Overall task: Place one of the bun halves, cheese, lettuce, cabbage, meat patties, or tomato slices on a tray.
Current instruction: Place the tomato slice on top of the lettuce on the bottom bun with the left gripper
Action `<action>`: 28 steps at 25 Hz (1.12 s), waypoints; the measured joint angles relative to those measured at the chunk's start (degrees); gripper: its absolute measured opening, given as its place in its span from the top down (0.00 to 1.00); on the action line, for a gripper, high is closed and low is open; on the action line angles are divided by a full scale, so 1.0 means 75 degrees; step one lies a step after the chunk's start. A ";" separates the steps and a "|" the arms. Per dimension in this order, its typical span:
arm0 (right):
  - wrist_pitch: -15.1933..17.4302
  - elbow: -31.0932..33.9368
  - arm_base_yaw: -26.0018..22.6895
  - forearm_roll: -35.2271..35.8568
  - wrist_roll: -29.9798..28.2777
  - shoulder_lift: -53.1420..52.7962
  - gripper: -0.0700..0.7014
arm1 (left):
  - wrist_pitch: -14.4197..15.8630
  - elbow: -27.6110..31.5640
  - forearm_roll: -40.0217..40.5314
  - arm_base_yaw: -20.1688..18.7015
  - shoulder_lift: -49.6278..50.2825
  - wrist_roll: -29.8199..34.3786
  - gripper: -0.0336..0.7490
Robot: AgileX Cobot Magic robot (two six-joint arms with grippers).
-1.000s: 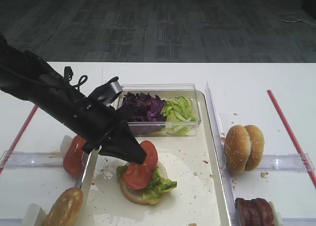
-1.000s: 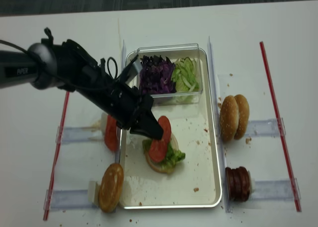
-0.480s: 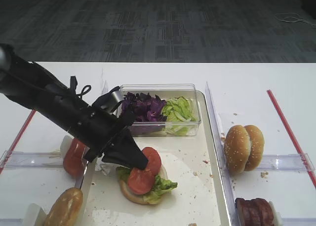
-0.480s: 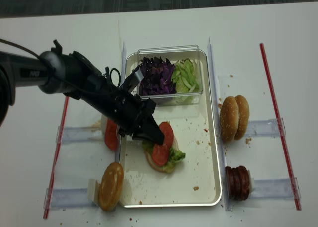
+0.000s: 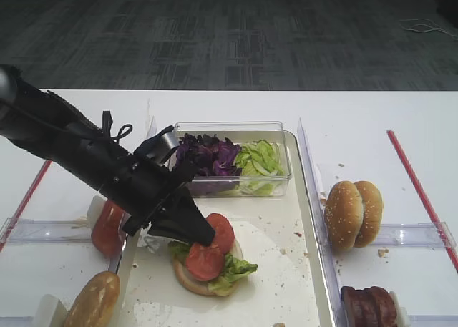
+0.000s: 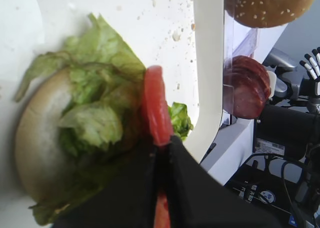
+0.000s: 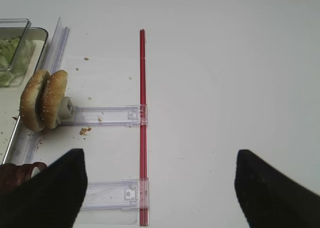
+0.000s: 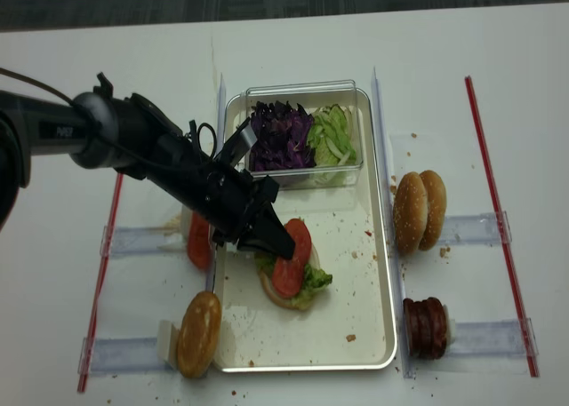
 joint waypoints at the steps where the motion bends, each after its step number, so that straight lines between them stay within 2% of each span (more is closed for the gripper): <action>1: 0.0000 0.0000 0.0000 0.0000 0.0000 0.0000 0.09 | 0.0000 0.0000 0.0000 0.0000 0.0000 0.0000 0.89; 5: 0.0000 0.0000 0.0000 0.0000 0.0000 0.0000 0.09 | 0.0000 0.0000 0.0000 0.0000 0.0000 -0.0017 0.77; 10: 0.0000 0.0000 0.0000 0.0000 0.0000 0.0000 0.09 | 0.0000 0.0000 0.0000 0.0000 0.0000 -0.0031 0.53; 13: 0.0000 0.0000 0.0000 0.0000 0.0000 0.0000 0.09 | 0.0000 0.0000 -0.0006 0.0000 0.0000 -0.0031 0.44; 28: 0.0000 0.0000 0.0000 0.0000 0.0000 0.0000 0.09 | 0.0000 -0.0078 -0.0017 0.0000 0.0000 -0.0310 0.41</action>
